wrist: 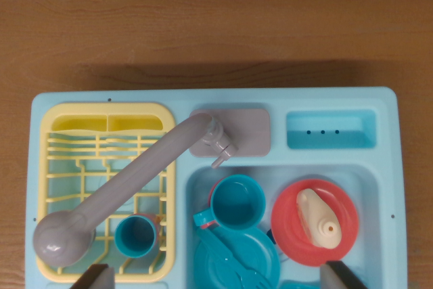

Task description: Pick detergent from the sink

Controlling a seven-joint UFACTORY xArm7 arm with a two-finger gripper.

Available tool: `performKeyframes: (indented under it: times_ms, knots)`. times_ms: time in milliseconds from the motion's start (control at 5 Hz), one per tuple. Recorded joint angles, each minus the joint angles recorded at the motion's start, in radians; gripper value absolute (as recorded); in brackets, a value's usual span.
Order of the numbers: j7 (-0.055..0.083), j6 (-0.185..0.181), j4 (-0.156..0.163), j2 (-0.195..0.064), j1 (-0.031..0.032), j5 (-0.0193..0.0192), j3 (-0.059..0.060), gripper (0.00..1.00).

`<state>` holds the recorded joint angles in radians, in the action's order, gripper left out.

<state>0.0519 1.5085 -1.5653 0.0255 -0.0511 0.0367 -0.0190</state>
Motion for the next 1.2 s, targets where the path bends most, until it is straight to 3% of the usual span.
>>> performKeyframes:
  times_ms: [200, 400, 600, 800, 1000, 1200]
  knots:
    - [0.0, 0.0, 0.0, 0.0, 0.0, 0.0, 0.0, 0.0]
    - [0.016, -0.024, 0.018, -0.006, -0.0027, 0.0042, -0.003, 0.0]
    - [0.016, -0.024, 0.018, -0.006, -0.0027, 0.0042, -0.003, 0.0]
    - [0.036, -0.052, 0.039, -0.013, -0.0059, 0.0092, -0.007, 0.0]
    - [0.036, -0.052, 0.039, -0.013, -0.0059, 0.0092, -0.007, 0.0]
    - [0.058, -0.083, 0.062, -0.021, -0.0095, 0.0147, -0.011, 0.0]
